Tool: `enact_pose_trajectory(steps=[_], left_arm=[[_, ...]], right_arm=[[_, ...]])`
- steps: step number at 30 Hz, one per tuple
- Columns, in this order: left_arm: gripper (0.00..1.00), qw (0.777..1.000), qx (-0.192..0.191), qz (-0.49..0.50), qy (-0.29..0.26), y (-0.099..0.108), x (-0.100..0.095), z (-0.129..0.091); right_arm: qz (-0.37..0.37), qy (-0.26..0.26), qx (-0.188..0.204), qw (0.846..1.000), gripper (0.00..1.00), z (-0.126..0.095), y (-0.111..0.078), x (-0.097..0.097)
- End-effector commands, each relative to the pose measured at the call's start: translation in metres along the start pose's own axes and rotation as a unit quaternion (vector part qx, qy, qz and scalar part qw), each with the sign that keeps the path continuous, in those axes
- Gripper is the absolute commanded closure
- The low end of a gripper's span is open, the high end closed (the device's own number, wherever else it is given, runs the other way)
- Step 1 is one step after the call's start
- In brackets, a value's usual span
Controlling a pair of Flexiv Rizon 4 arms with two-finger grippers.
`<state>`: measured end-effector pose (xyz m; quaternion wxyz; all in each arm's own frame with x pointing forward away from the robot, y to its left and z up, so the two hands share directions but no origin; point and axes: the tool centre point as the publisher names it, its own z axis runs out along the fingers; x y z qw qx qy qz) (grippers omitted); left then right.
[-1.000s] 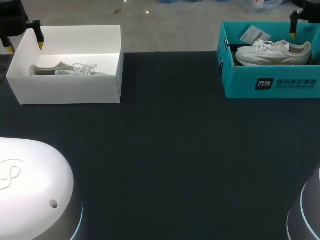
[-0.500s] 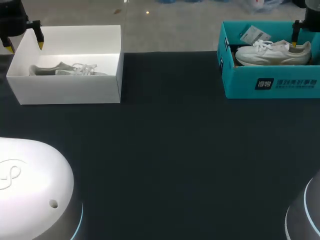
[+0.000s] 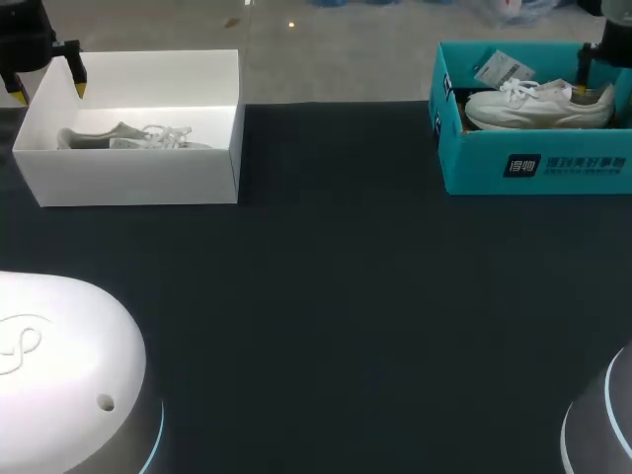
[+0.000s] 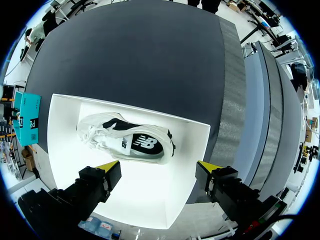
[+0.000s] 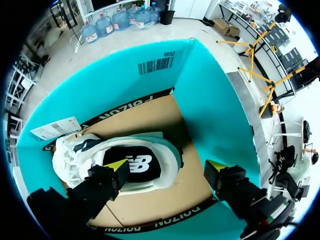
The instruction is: Take the shoe out of the shoebox, open the shoe tongue, remove and reinsert the insole, then place the shoe into the shoebox
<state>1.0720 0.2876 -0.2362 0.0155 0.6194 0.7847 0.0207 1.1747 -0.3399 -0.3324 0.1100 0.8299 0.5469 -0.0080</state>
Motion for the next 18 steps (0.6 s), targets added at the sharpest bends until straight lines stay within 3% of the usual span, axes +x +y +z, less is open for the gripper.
enact_pose_trajectory(steps=[1,11,18], left_arm=[[0.0,1.0,0.001,0.001,0.0,0.0,0.001,-0.001],[0.0,1.0,0.001,0.001,0.0,0.0,0.001,-0.001],[0.0,1.0,0.001,0.001,0.0,0.0,0.001,-0.001]], right_arm=[[0.036,-0.025,0.022,0.999,0.0,0.011,0.013,0.003],[0.094,-0.02,0.02,0.995,0.0,0.011,0.002,-0.004],[0.093,-0.017,0.018,0.995,0.0,0.02,-0.005,-0.009]])
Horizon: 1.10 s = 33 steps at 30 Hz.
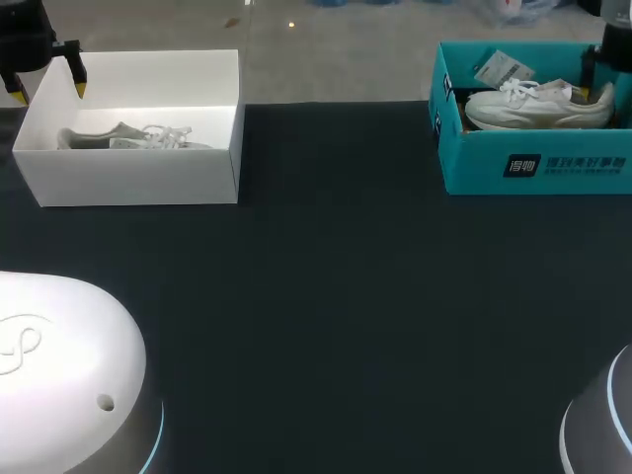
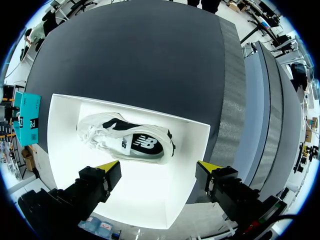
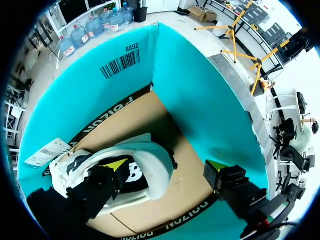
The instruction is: Take the shoe out of the shoebox, open the shoe tongue, remove and reinsert the insole, then place the shoe into the shoebox
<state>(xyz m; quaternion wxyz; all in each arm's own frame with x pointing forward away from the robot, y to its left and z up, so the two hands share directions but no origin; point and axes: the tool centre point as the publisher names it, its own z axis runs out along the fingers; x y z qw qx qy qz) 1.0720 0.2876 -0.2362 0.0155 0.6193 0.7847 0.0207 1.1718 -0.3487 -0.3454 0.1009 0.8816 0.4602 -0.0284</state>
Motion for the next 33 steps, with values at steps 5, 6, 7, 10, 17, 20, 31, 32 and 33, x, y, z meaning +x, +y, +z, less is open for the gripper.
enact_pose_trajectory(steps=[5,6,7,10,17,20,31,32,33], left_arm=[[0.0,1.0,0.001,0.001,0.0,0.0,0.001,-0.001],[0.0,1.0,0.001,0.001,0.0,0.0,0.001,-0.001],[0.0,1.0,0.001,0.001,0.0,0.0,0.001,-0.001],[0.0,1.0,0.001,0.001,0.0,0.0,0.001,-0.001],[0.0,1.0,0.001,0.001,0.0,0.0,0.001,-0.001],[0.0,1.0,0.001,0.001,0.0,0.0,0.001,-0.001],[0.0,1.0,0.001,0.001,0.0,0.0,0.001,-0.001],[0.0,1.0,0.001,0.001,0.0,0.0,0.001,-0.001],[0.0,1.0,0.001,0.001,0.0,0.0,0.001,-0.001]], right_arm=[[-0.024,-0.003,-0.015,1.0,0.0,0.012,-0.003,-0.004],[-0.025,-0.005,-0.014,1.0,0.0,0.014,-0.003,-0.005],[-0.023,-0.008,-0.013,1.0,0.0,0.016,-0.004,-0.006],[-0.022,-0.009,-0.01,1.0,0.0,0.018,-0.006,-0.008],[-0.02,-0.018,-0.002,1.0,0.44,0.027,-0.006,-0.007],[-0.02,-0.024,0.0,0.999,0.65,0.028,-0.005,-0.007],[-0.023,-0.052,-0.003,0.998,1.0,0.029,0.0,-0.006],[-0.023,-0.052,-0.003,0.998,1.0,0.029,0.0,-0.007],[-0.022,-0.058,-0.003,0.998,1.0,0.029,0.0,-0.007]])
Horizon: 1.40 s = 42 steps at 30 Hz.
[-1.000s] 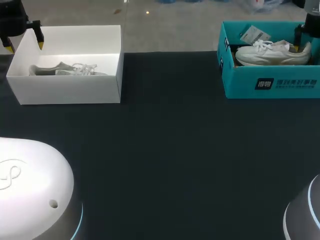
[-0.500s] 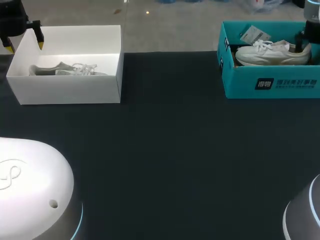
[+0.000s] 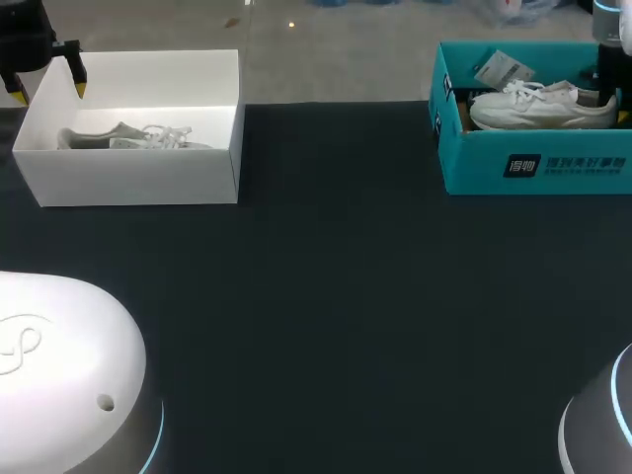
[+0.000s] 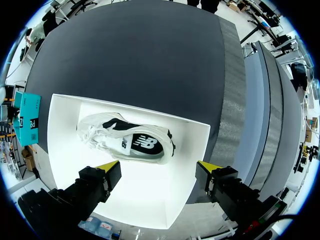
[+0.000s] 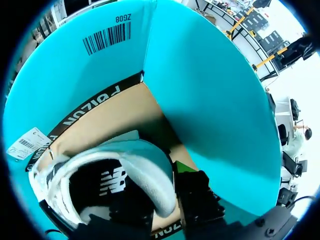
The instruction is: Take the shoe out of the shoebox, open the shoe tongue, remove and reinsert the insole, then place the shoe into the shoebox
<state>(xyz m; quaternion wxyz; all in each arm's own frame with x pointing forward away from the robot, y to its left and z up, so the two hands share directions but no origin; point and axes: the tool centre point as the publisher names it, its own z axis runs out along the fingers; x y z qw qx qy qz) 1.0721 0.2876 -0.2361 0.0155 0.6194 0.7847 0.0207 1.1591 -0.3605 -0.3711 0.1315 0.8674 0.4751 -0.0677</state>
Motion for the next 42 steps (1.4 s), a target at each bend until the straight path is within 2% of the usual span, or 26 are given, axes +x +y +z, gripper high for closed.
enact_pose_trajectory(steps=[1,9,23,27,30,34,42], left_arm=[[0.0,1.0,0.001,0.001,0.0,0.0,0.001,-0.001],[0.0,1.0,0.001,0.001,0.0,0.0,0.001,-0.001],[0.0,1.0,0.001,0.001,0.0,0.0,0.001,-0.001],[0.0,1.0,0.001,0.001,0.0,0.0,0.001,-0.001],[0.0,1.0,0.001,0.001,0.0,0.0,0.001,-0.001],[0.0,1.0,0.001,0.001,0.0,0.0,0.001,-0.001],[0.0,1.0,0.001,0.001,0.0,0.0,0.001,-0.001]], right_arm=[[0.002,-0.011,0.008,1.0,1.0,0.001,0.008,0.006],[0.031,-0.027,0.019,0.999,1.0,-0.018,0.01,-0.004],[0.037,0.004,-0.013,0.999,1.0,-0.09,0.021,-0.027],[0.037,0.001,-0.019,0.999,1.0,-0.113,0.019,-0.037],[0.034,0.012,-0.022,0.999,1.0,-0.132,0.017,-0.043],[0.015,0.04,-0.046,0.998,1.0,-0.156,0.013,-0.05],[-0.019,0.058,-0.066,0.996,1.0,-0.186,0.003,-0.061]])
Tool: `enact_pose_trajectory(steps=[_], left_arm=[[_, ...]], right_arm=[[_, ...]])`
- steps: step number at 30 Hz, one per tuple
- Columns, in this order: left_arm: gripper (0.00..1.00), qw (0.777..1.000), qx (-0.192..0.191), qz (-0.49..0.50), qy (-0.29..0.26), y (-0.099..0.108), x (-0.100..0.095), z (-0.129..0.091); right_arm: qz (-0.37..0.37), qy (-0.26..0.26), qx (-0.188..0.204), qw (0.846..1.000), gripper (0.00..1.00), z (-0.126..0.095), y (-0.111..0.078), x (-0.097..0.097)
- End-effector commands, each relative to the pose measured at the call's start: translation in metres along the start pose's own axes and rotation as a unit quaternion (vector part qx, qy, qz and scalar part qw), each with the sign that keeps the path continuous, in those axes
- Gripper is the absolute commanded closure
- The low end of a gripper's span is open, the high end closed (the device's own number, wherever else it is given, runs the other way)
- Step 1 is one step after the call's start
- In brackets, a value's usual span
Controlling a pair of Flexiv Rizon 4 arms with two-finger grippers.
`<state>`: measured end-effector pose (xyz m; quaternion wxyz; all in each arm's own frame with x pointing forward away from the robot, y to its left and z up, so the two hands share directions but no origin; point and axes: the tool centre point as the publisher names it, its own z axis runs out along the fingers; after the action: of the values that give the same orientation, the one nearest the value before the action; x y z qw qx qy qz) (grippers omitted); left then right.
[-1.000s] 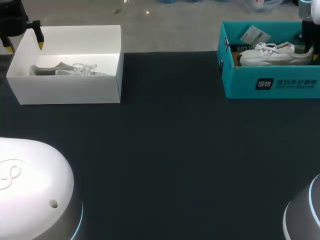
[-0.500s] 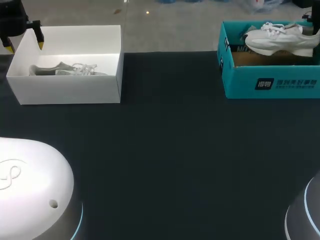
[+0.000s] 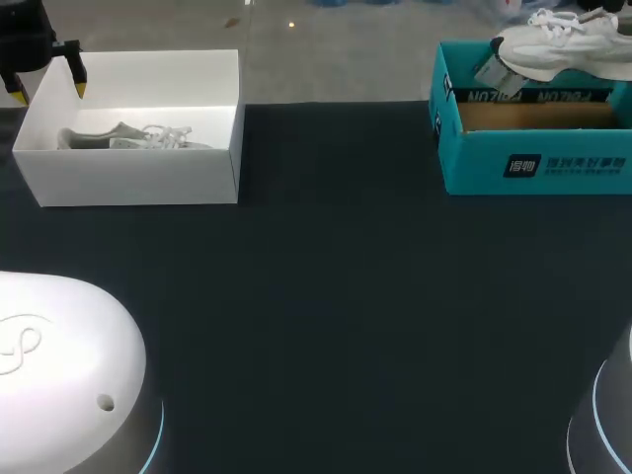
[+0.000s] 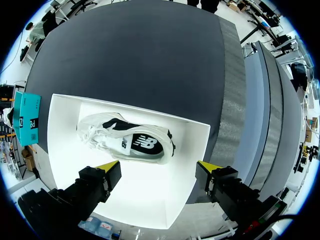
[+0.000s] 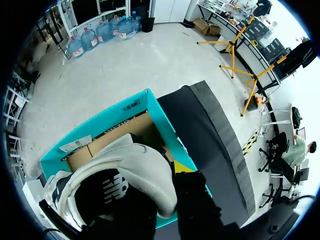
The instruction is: Take the shoe out of the shoebox, open the shoe tongue, remove and reinsert the insole, then place the shoe into the shoebox
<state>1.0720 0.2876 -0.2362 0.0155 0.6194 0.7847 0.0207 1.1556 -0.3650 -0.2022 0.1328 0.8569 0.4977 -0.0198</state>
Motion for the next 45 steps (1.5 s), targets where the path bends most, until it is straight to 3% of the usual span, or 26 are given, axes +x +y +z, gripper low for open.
enact_pose_trajectory(steps=[1,8,24,30,45], left_arm=[[0.0,1.0,0.001,0.001,0.0,0.0,0.001,-0.001],[0.0,1.0,0.001,0.001,0.0,0.0,0.001,-0.001],[0.0,1.0,0.001,0.001,0.0,0.0,0.001,-0.001],[0.0,1.0,0.001,0.001,0.0,0.0,0.001,-0.001],[0.0,1.0,0.001,0.001,0.0,0.0,0.001,-0.001]], right_arm=[[-0.003,0.016,-0.039,0.999,1.0,-0.032,-0.024,-0.012],[-0.015,0.022,-0.034,0.999,1.0,-0.051,-0.033,-0.013],[-0.012,0.021,-0.034,0.999,1.0,-0.051,-0.033,-0.013],[-0.007,0.01,-0.042,0.999,1.0,-0.061,-0.07,-0.015],[-0.006,0.011,-0.047,0.999,1.0,-0.098,-0.192,-0.019]])
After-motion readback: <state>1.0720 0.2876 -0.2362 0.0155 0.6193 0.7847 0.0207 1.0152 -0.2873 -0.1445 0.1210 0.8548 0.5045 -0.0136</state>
